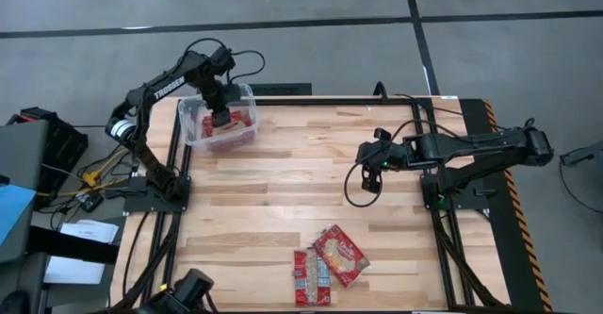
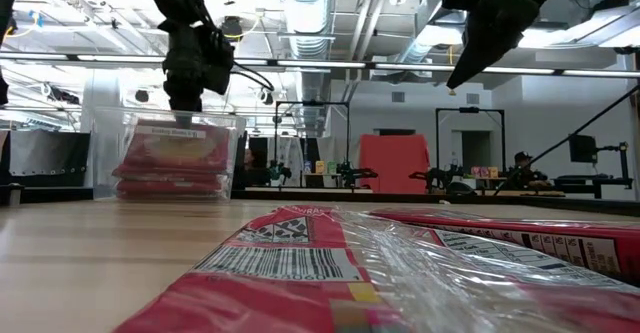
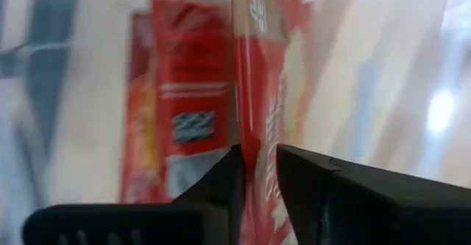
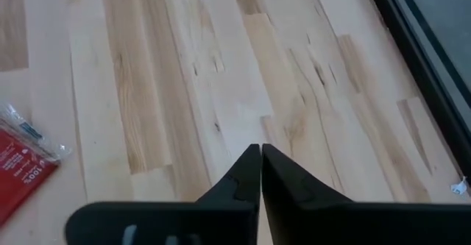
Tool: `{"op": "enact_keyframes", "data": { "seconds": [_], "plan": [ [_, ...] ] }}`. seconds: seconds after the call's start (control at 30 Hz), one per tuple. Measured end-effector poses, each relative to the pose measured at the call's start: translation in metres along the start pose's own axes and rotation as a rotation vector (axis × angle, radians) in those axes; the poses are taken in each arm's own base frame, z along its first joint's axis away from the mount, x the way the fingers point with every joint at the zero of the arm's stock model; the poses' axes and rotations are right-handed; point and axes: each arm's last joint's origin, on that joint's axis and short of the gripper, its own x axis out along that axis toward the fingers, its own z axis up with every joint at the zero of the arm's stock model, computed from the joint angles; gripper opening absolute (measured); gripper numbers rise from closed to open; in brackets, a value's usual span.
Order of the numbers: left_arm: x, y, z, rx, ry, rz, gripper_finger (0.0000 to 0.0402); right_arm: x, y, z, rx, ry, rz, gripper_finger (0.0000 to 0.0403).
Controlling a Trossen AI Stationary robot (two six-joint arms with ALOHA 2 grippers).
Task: Sort popcorn bags into baskets
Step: Put the red popcorn bag into the transparent bin
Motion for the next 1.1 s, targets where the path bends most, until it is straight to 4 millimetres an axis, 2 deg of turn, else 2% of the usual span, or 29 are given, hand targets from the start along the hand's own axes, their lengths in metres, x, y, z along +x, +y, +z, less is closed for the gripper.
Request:
{"op": "enact_keyframes", "data": {
  "seconds": [0.23, 0.4, 0.5, 0.63, 0.73, 0.8, 1.0, 1.1],
  "plan": [
    [-0.014, 0.009, 0.004, -0.033, 0.080, 0.252, 0.0126, 0.001, -0.002, 0.000, 0.004, 0.001, -0.006, 0.0043],
    [-0.032, 0.013, 0.008, -0.089, 0.108, 0.404, 0.0147, 0.002, -0.007, 0.001, 0.022, 0.004, -0.023, 0.0035],
    [-0.046, 0.006, 0.014, -0.124, 0.027, 0.327, 0.0148, 0.002, -0.008, 0.001, 0.026, 0.005, -0.024, 0.0031],
    [-0.068, -0.011, 0.030, -0.215, -0.228, 0.028, 0.0145, 0.002, -0.004, -0.002, 0.052, 0.046, 0.105, 0.0029],
    [-0.077, -0.035, 0.044, -0.185, -0.417, -0.326, 0.0144, -0.001, 0.006, -0.007, 0.046, 0.112, 0.253, 0.0029],
    [-0.079, -0.058, 0.056, -0.095, -0.496, -0.475, 0.0144, -0.005, 0.016, -0.010, 0.008, 0.135, 0.339, 0.0025],
    [-0.047, -0.143, 0.088, 0.139, -0.438, -0.508, 0.0143, -0.010, 0.049, -0.019, -0.069, 0.142, 0.508, 0.0007],
    [-0.021, -0.189, 0.096, 0.230, -0.431, -0.569, 0.0143, -0.004, 0.068, -0.036, -0.038, 0.163, 0.568, 0.0007]
  ]
}}
